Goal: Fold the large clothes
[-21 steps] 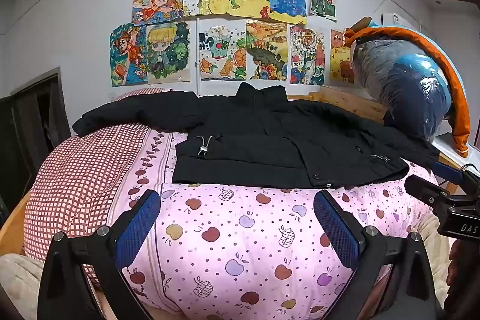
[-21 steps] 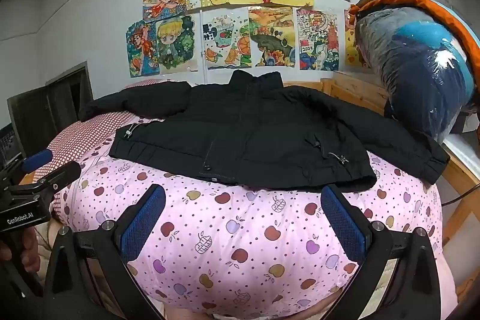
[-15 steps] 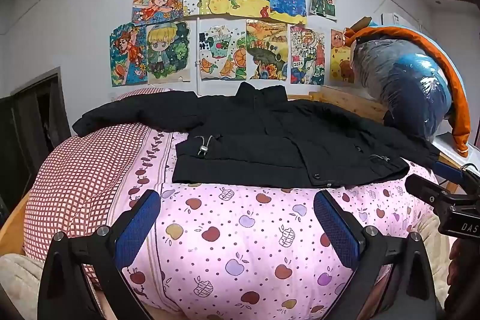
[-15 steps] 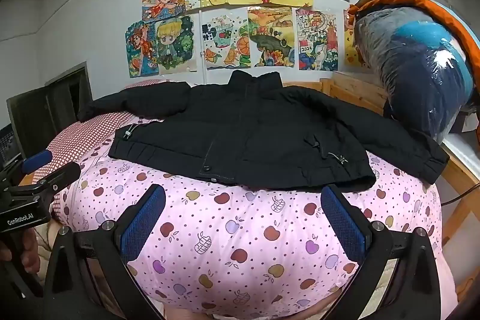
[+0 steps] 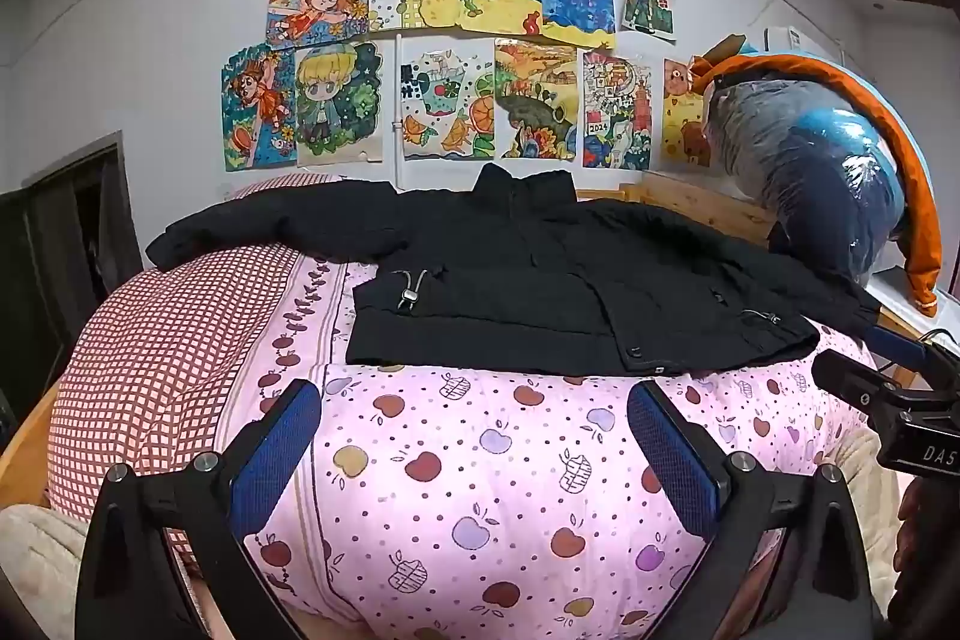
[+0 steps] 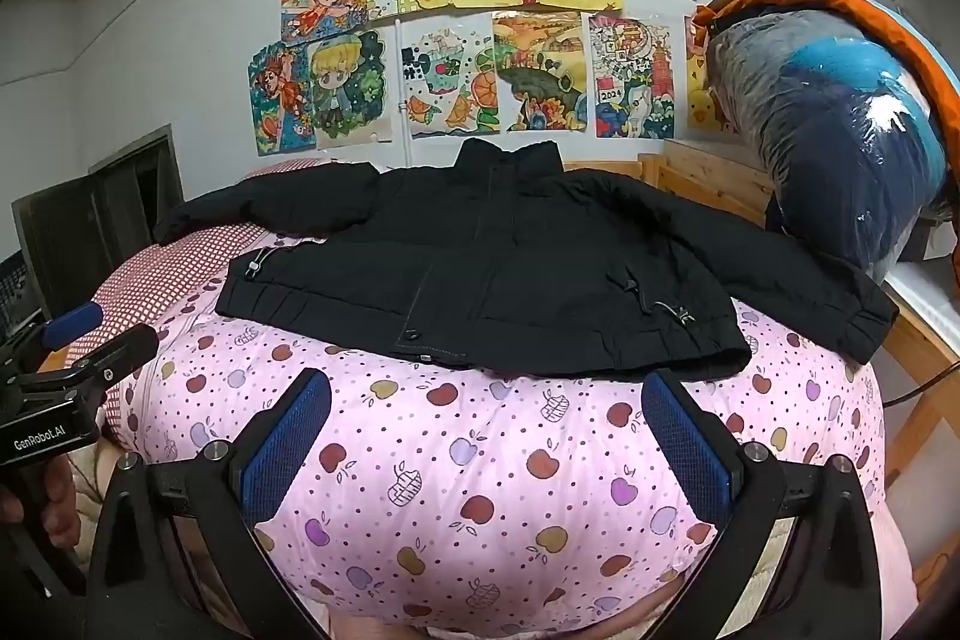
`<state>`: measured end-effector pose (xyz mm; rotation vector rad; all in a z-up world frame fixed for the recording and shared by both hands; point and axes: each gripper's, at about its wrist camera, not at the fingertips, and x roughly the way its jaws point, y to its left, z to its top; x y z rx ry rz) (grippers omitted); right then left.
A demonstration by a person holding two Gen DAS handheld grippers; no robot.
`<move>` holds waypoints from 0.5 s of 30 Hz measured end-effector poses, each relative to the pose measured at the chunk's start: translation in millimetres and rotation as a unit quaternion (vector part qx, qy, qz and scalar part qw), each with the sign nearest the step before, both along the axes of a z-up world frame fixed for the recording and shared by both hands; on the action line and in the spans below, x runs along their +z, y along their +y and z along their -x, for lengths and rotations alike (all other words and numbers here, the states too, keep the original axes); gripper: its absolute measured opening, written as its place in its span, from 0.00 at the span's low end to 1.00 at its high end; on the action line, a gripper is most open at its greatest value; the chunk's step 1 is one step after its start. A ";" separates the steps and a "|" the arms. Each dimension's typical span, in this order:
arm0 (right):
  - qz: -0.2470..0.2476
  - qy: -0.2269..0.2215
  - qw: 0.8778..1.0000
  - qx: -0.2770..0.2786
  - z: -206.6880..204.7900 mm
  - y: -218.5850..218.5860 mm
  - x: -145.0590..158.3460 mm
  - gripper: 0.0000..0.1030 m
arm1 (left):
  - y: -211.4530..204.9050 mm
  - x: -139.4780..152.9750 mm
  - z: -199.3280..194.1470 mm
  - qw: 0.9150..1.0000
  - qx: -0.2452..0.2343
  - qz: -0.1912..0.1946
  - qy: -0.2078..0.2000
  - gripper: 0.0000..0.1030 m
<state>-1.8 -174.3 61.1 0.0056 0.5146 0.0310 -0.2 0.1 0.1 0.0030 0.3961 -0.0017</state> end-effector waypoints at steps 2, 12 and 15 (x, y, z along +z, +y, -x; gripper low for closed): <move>0.000 0.001 1.000 0.000 -0.5 -0.4 -0.4 0.99 | 0.1 0.1 0.3 1.000 0.000 0.000 0.000 1.00; -0.001 0.001 1.000 0.001 -0.8 1.9 -1.2 0.99 | 0.1 0.3 0.3 1.000 -0.001 0.000 0.000 1.00; 0.000 0.000 1.000 0.000 1.8 0.9 -1.5 0.99 | 0.1 0.2 0.3 1.000 -0.001 0.001 -0.001 1.00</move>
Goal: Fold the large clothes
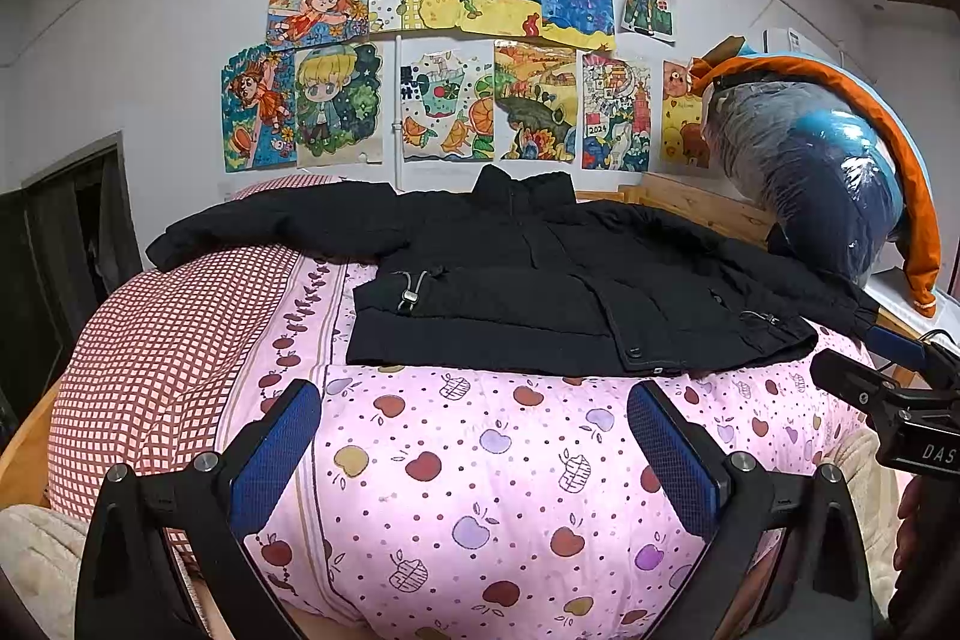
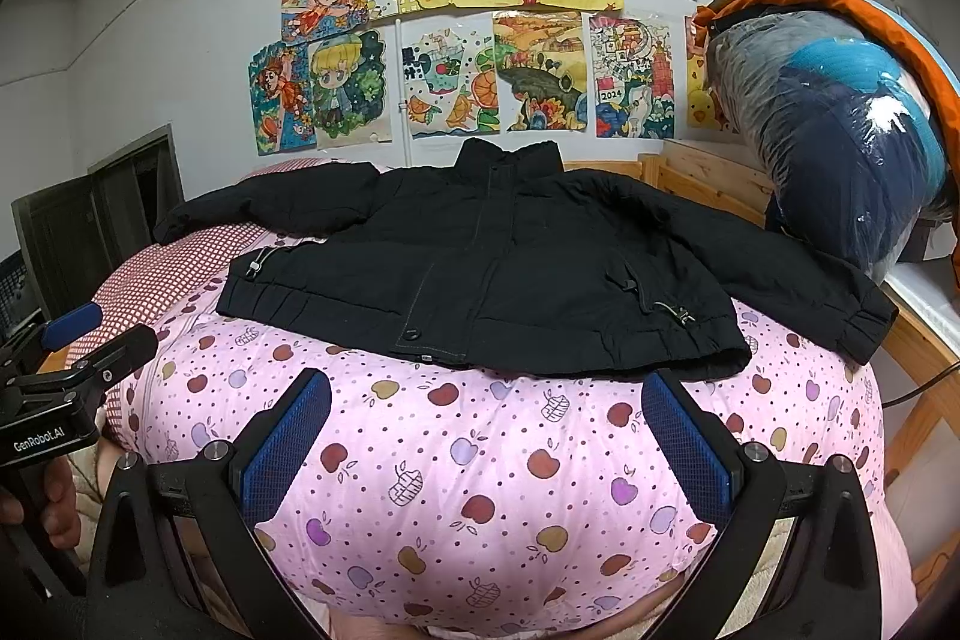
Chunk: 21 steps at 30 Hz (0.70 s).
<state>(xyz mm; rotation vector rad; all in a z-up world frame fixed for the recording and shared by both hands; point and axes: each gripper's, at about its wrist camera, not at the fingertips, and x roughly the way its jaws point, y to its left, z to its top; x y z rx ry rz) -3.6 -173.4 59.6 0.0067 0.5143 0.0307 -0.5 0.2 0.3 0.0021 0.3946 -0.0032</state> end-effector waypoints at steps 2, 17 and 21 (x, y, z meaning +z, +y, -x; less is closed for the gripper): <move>0.000 0.000 1.000 0.000 -0.6 0.6 0.2 0.99 | 3.6 -1.9 1.9 1.000 0.000 0.000 0.000 1.00; 0.000 0.002 1.000 0.000 -1.9 2.6 5.5 0.99 | 6.2 2.0 1.5 1.000 0.000 0.001 0.001 1.00; 0.000 0.002 1.000 0.000 -2.0 2.7 5.3 0.99 | 6.4 1.6 1.6 1.000 0.000 0.001 0.000 1.00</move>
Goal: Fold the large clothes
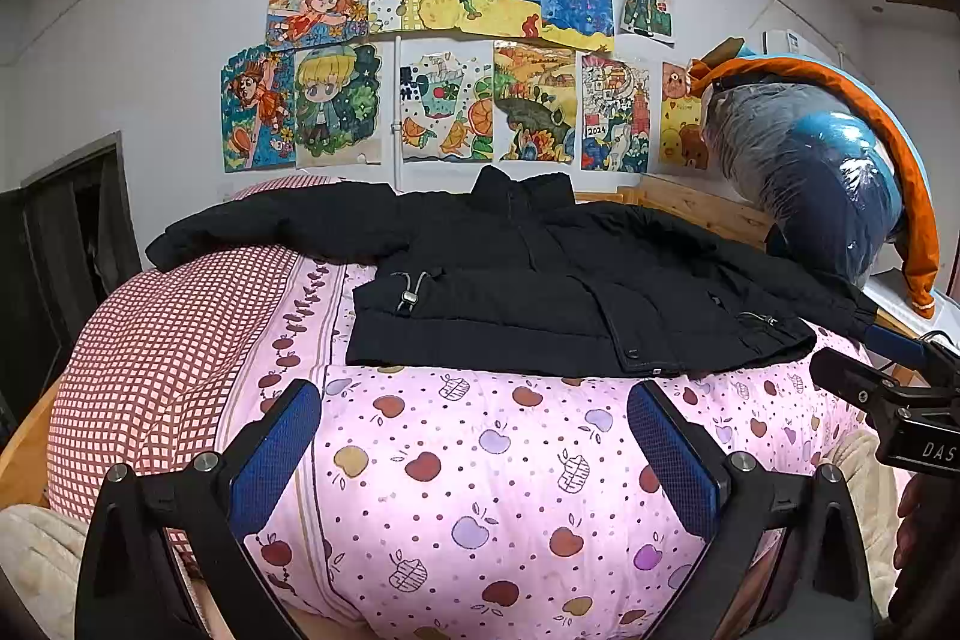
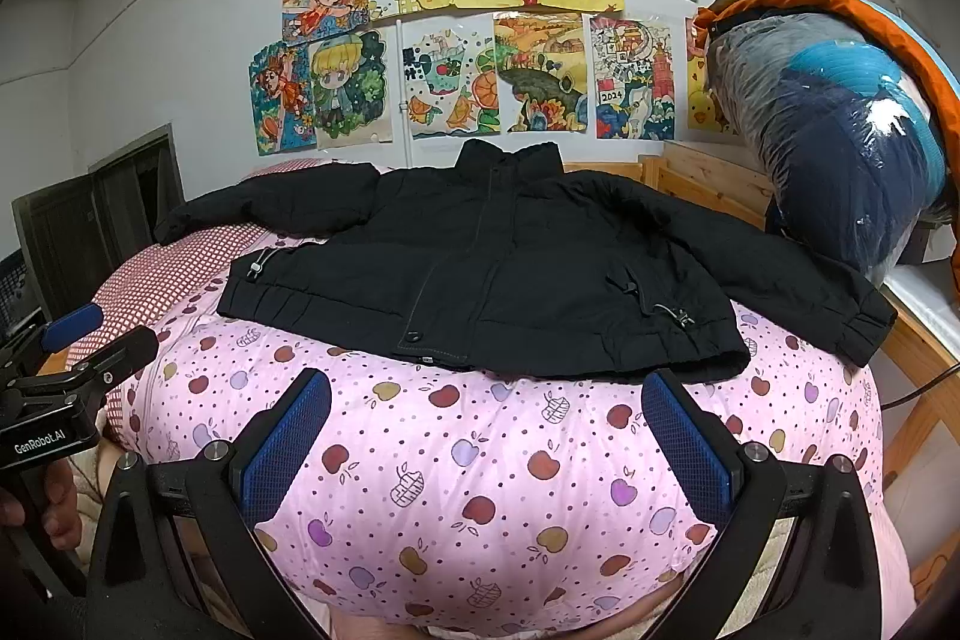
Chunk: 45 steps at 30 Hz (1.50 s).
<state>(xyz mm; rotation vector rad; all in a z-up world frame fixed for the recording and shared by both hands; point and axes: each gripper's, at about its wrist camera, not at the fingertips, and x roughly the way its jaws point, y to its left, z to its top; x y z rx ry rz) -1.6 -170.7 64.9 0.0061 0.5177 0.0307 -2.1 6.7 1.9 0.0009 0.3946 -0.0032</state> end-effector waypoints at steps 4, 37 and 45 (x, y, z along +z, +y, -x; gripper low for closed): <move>0.000 0.000 1.000 0.001 0.2 -0.6 0.2 0.99 | -0.4 -0.2 -0.1 1.000 0.000 0.000 0.000 1.00; -0.018 0.020 1.000 0.000 -14.2 -11.5 -18.5 0.99 | -7.6 -15.8 -21.0 1.000 0.008 -0.008 0.026 1.00; -0.037 0.049 0.998 -0.013 -35.7 -32.5 -39.3 0.99 | -26.3 -22.1 -51.5 0.996 0.003 -0.056 0.068 1.00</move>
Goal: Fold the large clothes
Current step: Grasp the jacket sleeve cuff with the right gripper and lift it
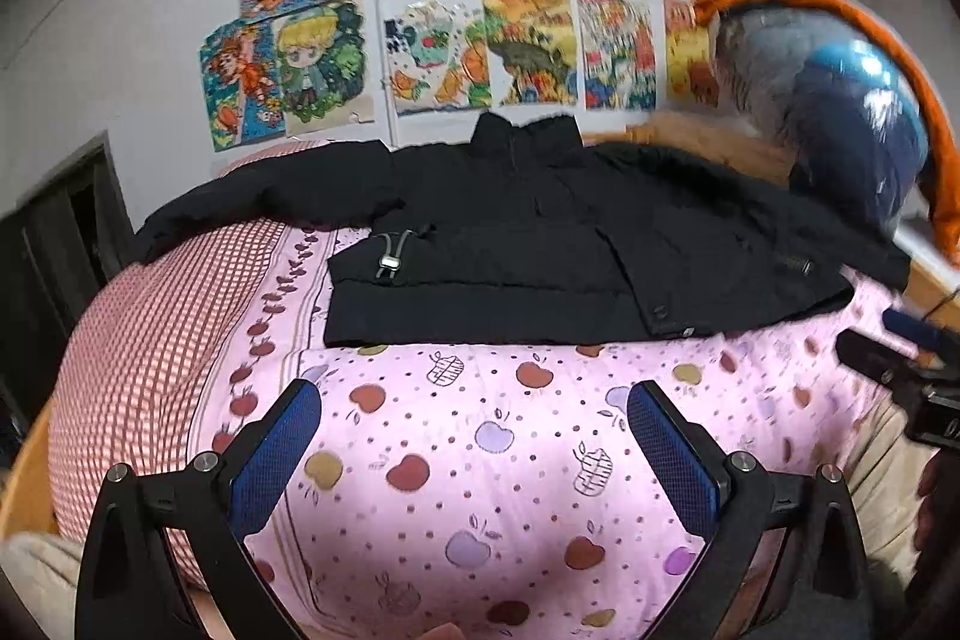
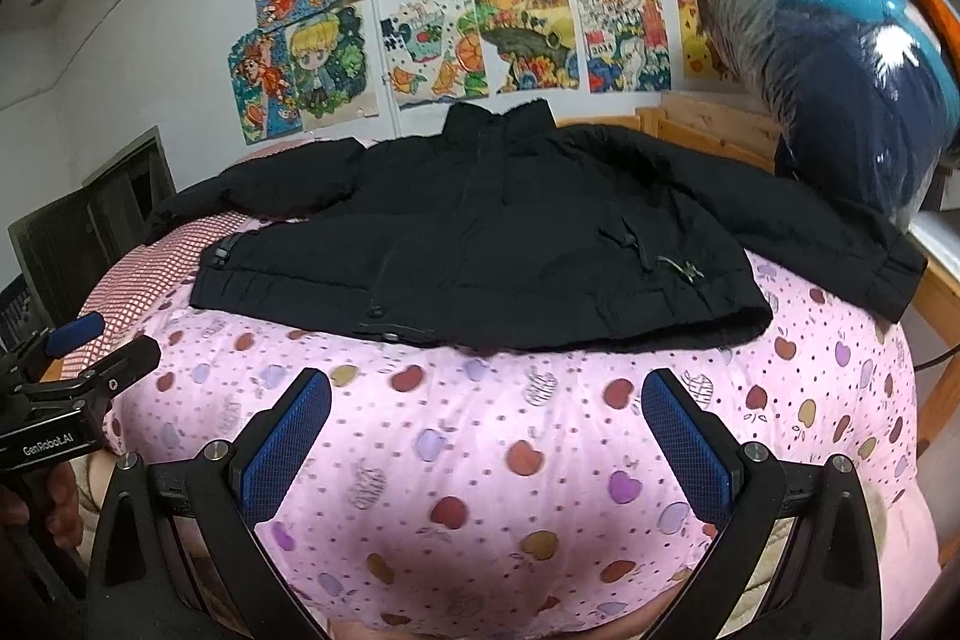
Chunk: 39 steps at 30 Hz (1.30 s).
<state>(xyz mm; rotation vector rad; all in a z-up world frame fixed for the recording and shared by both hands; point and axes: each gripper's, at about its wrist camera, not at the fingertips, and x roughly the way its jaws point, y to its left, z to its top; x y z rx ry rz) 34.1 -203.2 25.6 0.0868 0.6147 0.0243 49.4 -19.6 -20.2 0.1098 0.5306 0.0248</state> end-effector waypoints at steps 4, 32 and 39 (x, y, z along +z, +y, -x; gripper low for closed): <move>-0.006 0.007 0.999 -0.046 -8.7 -31.1 -8.5 0.99 | -18.3 3.3 -24.4 0.999 -0.025 -0.032 0.017 1.00; -0.254 -0.059 0.883 -0.390 -62.8 -265.9 -107.7 0.99 | -180.5 15.2 -308.6 0.970 -0.169 -0.042 0.172 1.00; -0.269 -0.109 0.866 -0.407 -74.3 -266.9 -110.9 0.96 | -198.3 -14.7 -376.8 0.967 -0.157 0.003 0.200 1.00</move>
